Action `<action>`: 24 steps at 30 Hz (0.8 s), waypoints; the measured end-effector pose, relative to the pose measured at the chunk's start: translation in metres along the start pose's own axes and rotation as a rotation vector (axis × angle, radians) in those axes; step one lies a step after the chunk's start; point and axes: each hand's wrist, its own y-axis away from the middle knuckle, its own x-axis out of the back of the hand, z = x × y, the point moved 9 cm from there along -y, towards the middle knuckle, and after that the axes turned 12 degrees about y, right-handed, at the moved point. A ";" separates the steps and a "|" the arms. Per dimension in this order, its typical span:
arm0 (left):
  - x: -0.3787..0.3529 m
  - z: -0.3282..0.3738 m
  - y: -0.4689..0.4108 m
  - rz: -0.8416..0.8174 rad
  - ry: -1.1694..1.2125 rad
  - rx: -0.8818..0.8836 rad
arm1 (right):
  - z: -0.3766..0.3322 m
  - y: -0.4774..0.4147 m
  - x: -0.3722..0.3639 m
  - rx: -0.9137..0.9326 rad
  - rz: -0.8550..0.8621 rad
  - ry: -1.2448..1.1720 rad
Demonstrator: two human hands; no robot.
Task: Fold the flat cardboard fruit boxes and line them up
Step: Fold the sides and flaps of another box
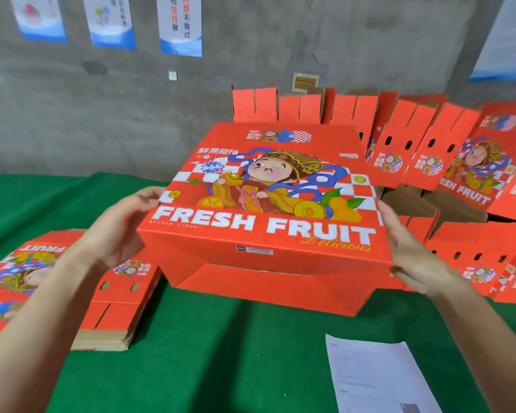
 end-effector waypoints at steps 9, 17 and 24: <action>-0.025 -0.040 -0.033 -0.112 -0.520 0.232 | -0.022 0.006 0.019 -0.042 0.059 0.371; -0.104 -0.057 -0.111 -0.204 -0.352 -0.068 | -0.036 0.010 0.095 -0.033 0.317 0.295; -0.214 -0.077 -0.202 -0.201 -0.431 -0.239 | -0.045 0.016 0.193 0.020 0.634 0.377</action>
